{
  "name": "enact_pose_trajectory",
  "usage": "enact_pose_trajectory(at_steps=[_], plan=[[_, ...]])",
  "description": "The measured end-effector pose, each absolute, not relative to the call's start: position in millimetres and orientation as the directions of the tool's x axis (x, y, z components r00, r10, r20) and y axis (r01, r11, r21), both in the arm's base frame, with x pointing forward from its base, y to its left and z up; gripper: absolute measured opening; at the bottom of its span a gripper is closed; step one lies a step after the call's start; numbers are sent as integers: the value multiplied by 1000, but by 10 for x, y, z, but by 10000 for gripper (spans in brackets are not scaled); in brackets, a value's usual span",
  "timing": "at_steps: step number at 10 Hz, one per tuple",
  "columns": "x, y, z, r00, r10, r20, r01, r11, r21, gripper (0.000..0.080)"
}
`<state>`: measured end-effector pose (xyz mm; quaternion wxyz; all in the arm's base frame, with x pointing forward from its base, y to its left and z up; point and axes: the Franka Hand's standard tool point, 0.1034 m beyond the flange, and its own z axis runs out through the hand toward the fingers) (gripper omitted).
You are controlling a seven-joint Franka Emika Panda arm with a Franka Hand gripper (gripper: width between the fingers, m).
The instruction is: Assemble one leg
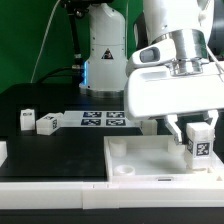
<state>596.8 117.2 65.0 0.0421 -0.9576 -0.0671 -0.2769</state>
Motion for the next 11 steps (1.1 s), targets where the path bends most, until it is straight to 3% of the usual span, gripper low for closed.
enact_pose_trajectory(at_steps=[1,2,3,4,5,9,11], plan=[[5965,1172,646,839,105,534,152,-987,-44,290],[5961,1172,639,840,106,532,152,-987,-44,449],[5960,1172,638,840,106,532,152,-987,-44,449],[5959,1172,637,840,106,531,152,-987,-44,574],[5959,1171,637,841,106,531,152,-987,-44,634],[5958,1171,638,841,106,531,152,-987,-44,648],[5991,1178,760,864,94,495,141,-988,-59,648]])
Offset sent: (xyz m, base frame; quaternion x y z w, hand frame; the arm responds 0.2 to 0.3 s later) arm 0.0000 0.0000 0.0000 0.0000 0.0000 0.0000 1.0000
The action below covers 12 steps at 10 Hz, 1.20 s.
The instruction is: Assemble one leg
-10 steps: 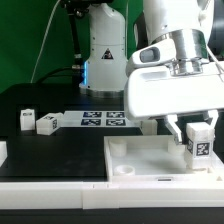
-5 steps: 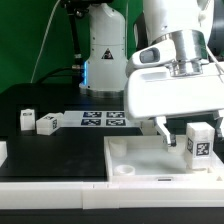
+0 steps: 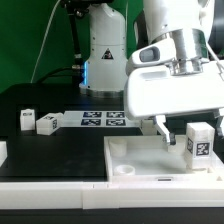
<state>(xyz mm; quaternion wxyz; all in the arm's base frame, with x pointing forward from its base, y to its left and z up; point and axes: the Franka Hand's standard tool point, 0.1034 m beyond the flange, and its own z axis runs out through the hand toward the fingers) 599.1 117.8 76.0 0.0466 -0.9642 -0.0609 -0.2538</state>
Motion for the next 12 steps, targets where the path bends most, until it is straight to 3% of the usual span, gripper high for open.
enact_pose_trajectory(at_steps=[1,4,6,9,12], plan=[[6060,1161,822,865,93,493,140,-988,-60,648],[6009,1197,764,904,103,415,148,-986,-76,648],[5959,1183,722,976,119,183,141,-984,-113,648],[6036,1205,815,982,165,-95,152,-980,-131,648],[6102,1240,833,981,159,-107,144,-980,-135,648]])
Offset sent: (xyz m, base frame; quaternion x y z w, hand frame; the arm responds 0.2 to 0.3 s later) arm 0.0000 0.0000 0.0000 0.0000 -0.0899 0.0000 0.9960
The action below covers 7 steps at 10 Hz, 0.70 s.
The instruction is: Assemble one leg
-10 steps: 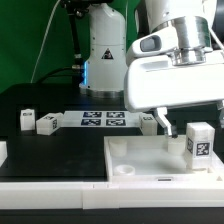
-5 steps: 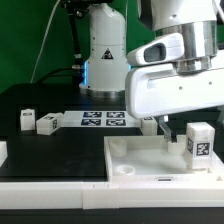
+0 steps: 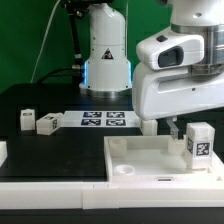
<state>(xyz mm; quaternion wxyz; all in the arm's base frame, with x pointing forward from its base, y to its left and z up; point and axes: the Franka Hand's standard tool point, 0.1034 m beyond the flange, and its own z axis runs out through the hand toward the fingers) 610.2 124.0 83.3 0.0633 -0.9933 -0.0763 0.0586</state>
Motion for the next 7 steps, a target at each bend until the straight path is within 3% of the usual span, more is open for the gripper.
enact_pose_trajectory(at_steps=[5,6,7], plan=[[6161,1153,779,976,194,-99,179,-974,-141,621],[6160,1151,777,976,193,-99,179,-974,-141,426],[6161,1148,777,976,194,-99,179,-974,-140,426]])
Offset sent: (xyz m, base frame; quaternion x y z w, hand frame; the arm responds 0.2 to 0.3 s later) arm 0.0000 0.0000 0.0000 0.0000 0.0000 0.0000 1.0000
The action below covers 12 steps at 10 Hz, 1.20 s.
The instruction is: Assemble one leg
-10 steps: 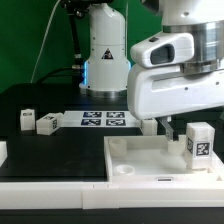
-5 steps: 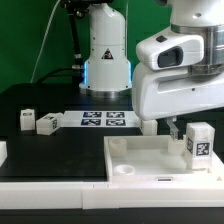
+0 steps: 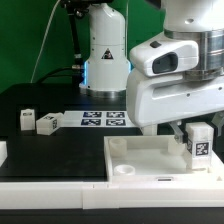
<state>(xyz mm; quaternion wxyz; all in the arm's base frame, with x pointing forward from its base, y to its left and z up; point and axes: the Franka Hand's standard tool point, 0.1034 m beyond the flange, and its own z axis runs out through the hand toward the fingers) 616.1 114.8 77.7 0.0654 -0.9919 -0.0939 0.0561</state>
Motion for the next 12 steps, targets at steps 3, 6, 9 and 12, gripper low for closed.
enact_pose_trajectory(at_steps=[3,6,9,12], plan=[[6161,1145,776,983,150,-105,135,-981,-136,290],[6155,1156,773,993,-3,-120,-18,-993,-120,290],[6123,1205,762,880,-455,-134,-464,-885,-43,290],[6142,1214,763,672,-728,-135,-734,-679,5,291]])
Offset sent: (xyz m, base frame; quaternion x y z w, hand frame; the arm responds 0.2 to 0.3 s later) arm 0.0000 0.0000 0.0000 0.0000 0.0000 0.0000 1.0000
